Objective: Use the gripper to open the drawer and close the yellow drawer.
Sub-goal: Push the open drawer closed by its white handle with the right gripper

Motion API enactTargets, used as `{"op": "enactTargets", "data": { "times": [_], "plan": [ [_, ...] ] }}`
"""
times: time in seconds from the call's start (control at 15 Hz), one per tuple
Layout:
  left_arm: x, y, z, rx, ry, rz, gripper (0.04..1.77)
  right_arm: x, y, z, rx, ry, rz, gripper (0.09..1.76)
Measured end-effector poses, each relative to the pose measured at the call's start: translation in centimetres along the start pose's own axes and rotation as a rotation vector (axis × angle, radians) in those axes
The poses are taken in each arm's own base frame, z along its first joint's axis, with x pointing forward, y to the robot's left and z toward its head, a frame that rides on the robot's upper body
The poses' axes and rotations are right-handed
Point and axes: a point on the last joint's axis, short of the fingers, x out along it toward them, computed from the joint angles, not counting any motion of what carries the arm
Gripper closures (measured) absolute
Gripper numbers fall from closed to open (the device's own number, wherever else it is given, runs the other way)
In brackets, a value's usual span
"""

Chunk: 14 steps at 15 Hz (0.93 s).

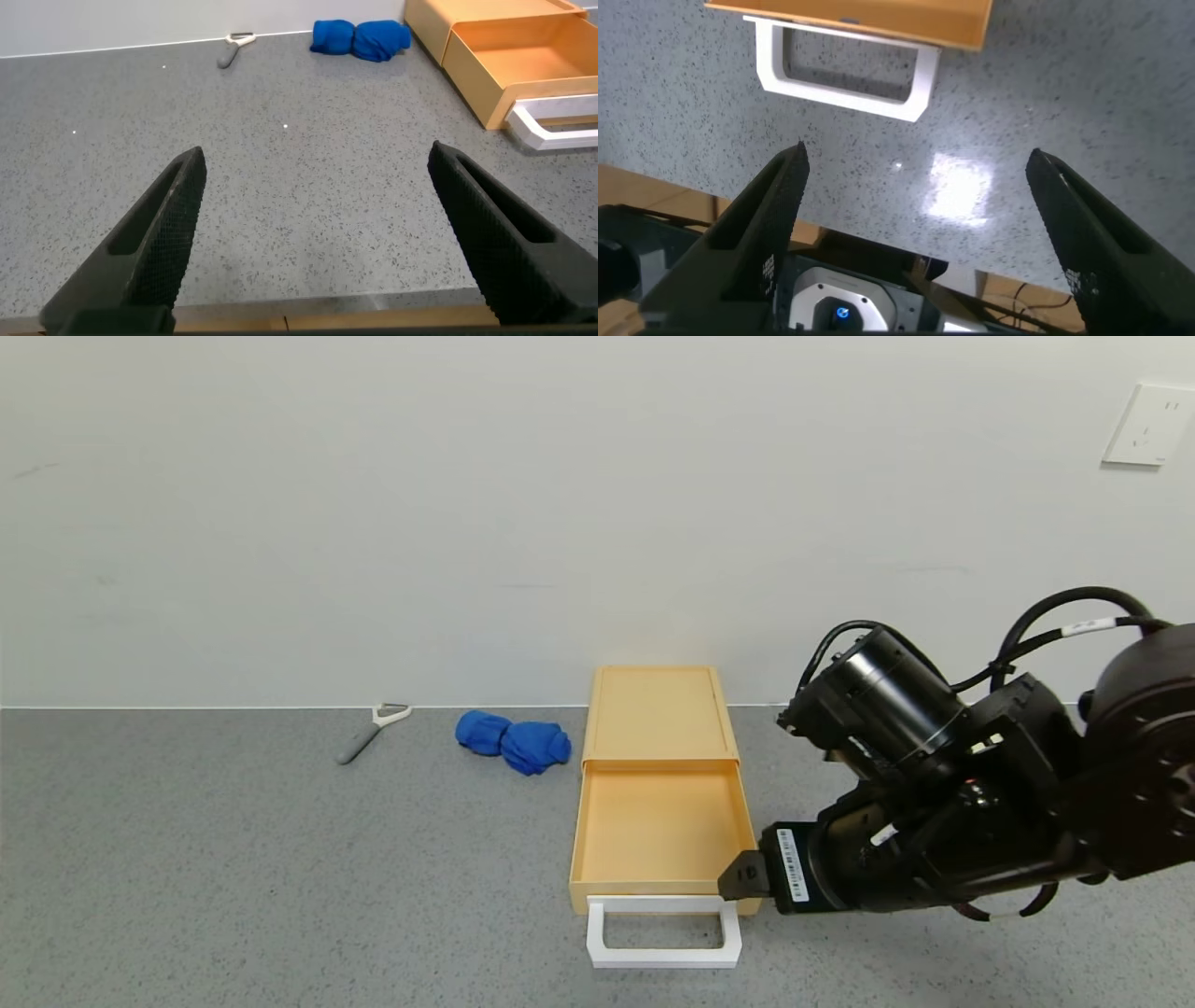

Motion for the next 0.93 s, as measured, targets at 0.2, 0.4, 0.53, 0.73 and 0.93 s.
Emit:
{"op": "enactTargets", "data": {
  "times": [0.2, 0.4, 0.53, 0.73, 0.93],
  "plan": [
    [0.0, 0.0, 0.0, 0.000, 0.000, 0.000, 0.09, 1.4, 1.2, -0.8, -0.035, 0.038, -0.006, 0.14],
    [0.0, 0.0, 0.0, 0.000, 0.000, 0.000, 0.09, 1.9, 2.3, -1.8, -0.206, 0.061, 0.008, 0.14],
    [0.0, 0.0, 0.0, 0.000, 0.000, 0.000, 0.09, 2.2, 3.1, -1.9, -0.331, 0.057, 0.042, 0.14],
    [0.0, 0.0, 0.0, 0.000, 0.000, 0.000, 0.09, 2.6, 4.1, -1.7, -0.538, 0.047, 0.142, 0.14],
    [0.0, 0.0, 0.0, 0.000, 0.000, 0.000, 0.09, 3.4, 4.6, -1.6, -0.782, 0.040, 0.211, 0.14]
  ]
}}
